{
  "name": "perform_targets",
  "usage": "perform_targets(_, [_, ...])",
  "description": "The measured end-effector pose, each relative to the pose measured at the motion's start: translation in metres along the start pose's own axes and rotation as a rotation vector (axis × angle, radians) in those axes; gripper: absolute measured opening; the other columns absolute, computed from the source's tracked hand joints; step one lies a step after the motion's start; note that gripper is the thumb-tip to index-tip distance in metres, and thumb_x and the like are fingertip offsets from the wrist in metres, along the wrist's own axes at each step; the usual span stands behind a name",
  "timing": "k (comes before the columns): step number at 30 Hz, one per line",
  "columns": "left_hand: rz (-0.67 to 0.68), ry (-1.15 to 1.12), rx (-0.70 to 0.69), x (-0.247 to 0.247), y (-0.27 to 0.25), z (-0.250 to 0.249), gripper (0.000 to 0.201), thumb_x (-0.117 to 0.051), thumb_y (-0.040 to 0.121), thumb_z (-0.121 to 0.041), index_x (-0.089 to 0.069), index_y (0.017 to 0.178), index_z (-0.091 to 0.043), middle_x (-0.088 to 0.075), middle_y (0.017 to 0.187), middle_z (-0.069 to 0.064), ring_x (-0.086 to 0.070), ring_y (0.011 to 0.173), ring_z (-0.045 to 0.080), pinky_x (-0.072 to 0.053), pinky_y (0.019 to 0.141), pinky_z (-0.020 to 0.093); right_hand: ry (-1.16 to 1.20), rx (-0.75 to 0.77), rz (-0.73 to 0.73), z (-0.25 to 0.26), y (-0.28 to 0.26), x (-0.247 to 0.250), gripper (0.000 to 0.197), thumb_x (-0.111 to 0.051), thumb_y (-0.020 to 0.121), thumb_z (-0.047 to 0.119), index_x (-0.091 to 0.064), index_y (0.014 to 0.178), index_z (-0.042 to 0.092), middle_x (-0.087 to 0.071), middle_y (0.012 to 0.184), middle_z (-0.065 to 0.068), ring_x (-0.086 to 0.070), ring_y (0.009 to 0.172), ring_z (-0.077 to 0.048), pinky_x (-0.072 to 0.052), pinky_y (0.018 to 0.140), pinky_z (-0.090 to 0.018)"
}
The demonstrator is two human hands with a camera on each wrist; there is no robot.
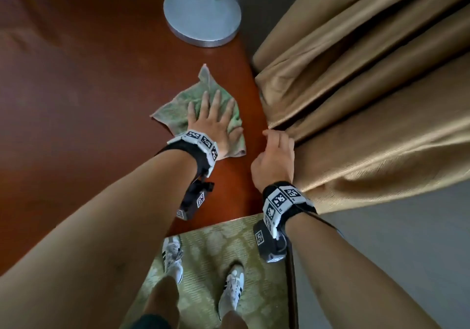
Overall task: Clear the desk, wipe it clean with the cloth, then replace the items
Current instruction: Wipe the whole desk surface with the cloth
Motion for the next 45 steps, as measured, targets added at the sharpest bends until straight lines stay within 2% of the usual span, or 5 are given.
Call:
perform_targets(6, [0.035,0.081,-0.327,-0.004,0.023,-0.048,0.069,-0.012,0.093,-0.064,0.002,0.152,-0.031,0.01,0.16,0.001,0.013,0.146,0.027,0.006,0.115,0.054,-0.027,-0.098,-0.141,-0.005,0.003,-0.009,0.036,-0.033,0.07,0.013,-0.056,0.096,0.001,-0.054,0.098,-0.02,-0.048,0.089,-0.039,-0.031,0.083,-0.036])
perform_targets(14, [0.029,0.0,-0.211,0.015,0.068,-0.012,0.066,-0.014,0.094,-0.06,0.004,0.152,-0.031,0.014,0.159,-0.002,0.014,0.146,0.021,0.007,0.118,0.048,-0.079,-0.103,-0.031,0.012,0.02,-0.012,0.035,-0.053,0.08,0.013,-0.057,0.113,0.003,-0.053,0.124,-0.014,-0.049,0.107,-0.034,-0.043,0.089,-0.046])
perform_targets(18, [0.053,0.003,-0.058,0.03,0.09,0.044,0.068,-0.01,0.093,-0.062,0.01,0.151,-0.032,0.019,0.158,-0.003,0.017,0.146,0.021,0.006,0.118,0.048,-0.156,0.035,0.268,0.033,0.031,-0.024,0.065,-0.045,0.095,0.035,-0.023,0.152,0.012,-0.014,0.161,-0.001,-0.019,0.144,-0.021,-0.019,0.116,-0.04])
perform_targets(23, [0.006,0.004,0.0,0.033,0.095,0.064,0.067,-0.01,0.094,-0.061,0.008,0.151,-0.031,0.016,0.159,-0.002,0.015,0.146,0.023,0.005,0.117,0.051,-0.245,0.081,0.485,0.05,0.044,-0.046,0.071,-0.026,0.101,0.046,0.011,0.154,0.019,0.02,0.161,0.005,0.02,0.147,-0.012,0.006,0.121,-0.041])
perform_targets(45, [-0.053,0.025,-0.279,0.04,0.167,-0.002,0.071,-0.02,0.094,-0.059,-0.005,0.153,-0.023,0.003,0.16,0.002,0.004,0.147,0.023,0.001,0.118,0.043,-0.256,-0.054,0.413,0.026,0.067,-0.057,0.068,-0.021,0.102,0.043,0.011,0.154,0.015,0.018,0.161,0.0,0.017,0.148,-0.014,0.005,0.121,-0.038])
Point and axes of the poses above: each hand's wrist, its own y-axis towards the middle knuckle, its own x-axis out of the back of the hand, z = x × y, the point moved 4 cm from there along y, towards the middle knuckle
